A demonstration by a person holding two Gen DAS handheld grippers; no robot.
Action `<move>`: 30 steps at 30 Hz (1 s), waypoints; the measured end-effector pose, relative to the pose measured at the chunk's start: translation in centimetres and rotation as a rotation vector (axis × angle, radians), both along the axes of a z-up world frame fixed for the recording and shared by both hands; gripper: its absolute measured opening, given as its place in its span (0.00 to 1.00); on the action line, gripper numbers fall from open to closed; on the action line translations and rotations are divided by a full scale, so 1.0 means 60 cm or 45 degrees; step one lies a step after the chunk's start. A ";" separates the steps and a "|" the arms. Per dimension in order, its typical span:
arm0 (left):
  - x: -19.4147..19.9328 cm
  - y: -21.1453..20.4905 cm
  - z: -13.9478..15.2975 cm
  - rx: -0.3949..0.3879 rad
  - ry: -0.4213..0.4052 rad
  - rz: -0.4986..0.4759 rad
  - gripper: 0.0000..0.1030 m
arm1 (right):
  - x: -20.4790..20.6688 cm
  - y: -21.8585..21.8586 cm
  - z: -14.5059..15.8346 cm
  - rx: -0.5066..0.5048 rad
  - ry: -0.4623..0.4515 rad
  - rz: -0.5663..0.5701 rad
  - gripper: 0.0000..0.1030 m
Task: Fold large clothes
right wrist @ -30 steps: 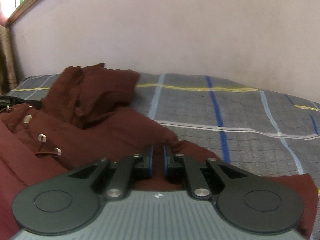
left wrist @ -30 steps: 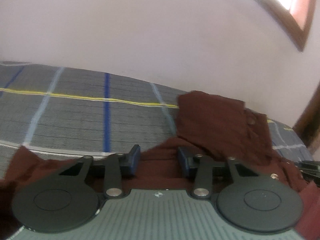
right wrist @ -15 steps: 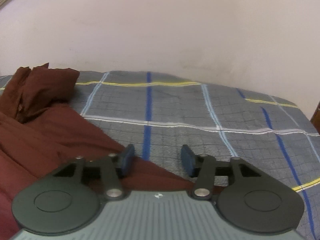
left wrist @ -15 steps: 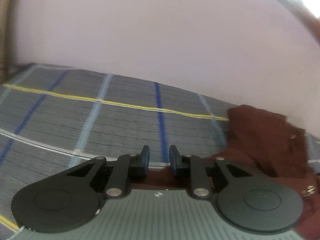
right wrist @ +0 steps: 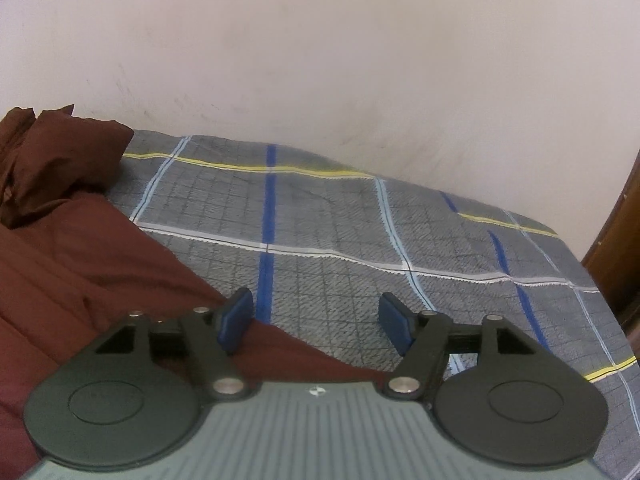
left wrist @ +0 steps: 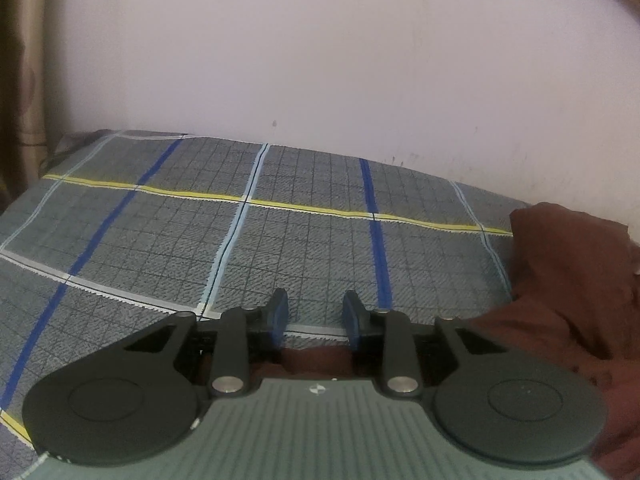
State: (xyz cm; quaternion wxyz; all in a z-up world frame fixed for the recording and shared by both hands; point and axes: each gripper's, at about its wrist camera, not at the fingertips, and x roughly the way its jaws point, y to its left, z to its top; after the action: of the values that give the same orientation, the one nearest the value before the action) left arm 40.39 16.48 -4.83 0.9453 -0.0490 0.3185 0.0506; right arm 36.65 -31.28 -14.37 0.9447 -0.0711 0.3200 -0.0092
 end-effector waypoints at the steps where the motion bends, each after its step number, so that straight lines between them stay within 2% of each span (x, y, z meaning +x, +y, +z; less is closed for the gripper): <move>1: 0.000 0.000 0.000 -0.002 0.000 -0.002 0.33 | 0.000 0.000 0.000 0.000 0.000 -0.002 0.68; 10: 0.002 -0.011 -0.002 0.025 0.010 -0.034 0.55 | -0.001 0.000 0.003 -0.010 -0.005 -0.025 0.74; 24: 0.000 -0.016 -0.002 0.048 0.010 -0.028 0.65 | -0.003 0.004 0.007 -0.057 -0.018 -0.068 0.82; 26: 0.000 -0.017 -0.001 0.062 0.008 -0.015 0.79 | -0.004 0.006 0.008 -0.074 -0.025 -0.083 0.85; 27: -0.002 -0.018 0.000 0.067 0.000 -0.005 0.82 | -0.004 0.006 0.008 -0.081 -0.027 -0.088 0.86; 28: -0.002 -0.018 0.001 0.069 -0.007 -0.002 0.86 | -0.004 0.007 0.009 -0.085 -0.028 -0.091 0.86; 30: -0.002 -0.020 0.001 0.075 -0.007 -0.001 0.86 | -0.004 0.006 0.009 -0.084 -0.027 -0.093 0.86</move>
State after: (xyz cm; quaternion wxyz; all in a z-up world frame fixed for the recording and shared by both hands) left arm 40.29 15.29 -4.78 0.9472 -0.0211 0.3145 0.0594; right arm 36.39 -30.91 -13.83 0.9443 -0.0905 0.3118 -0.0549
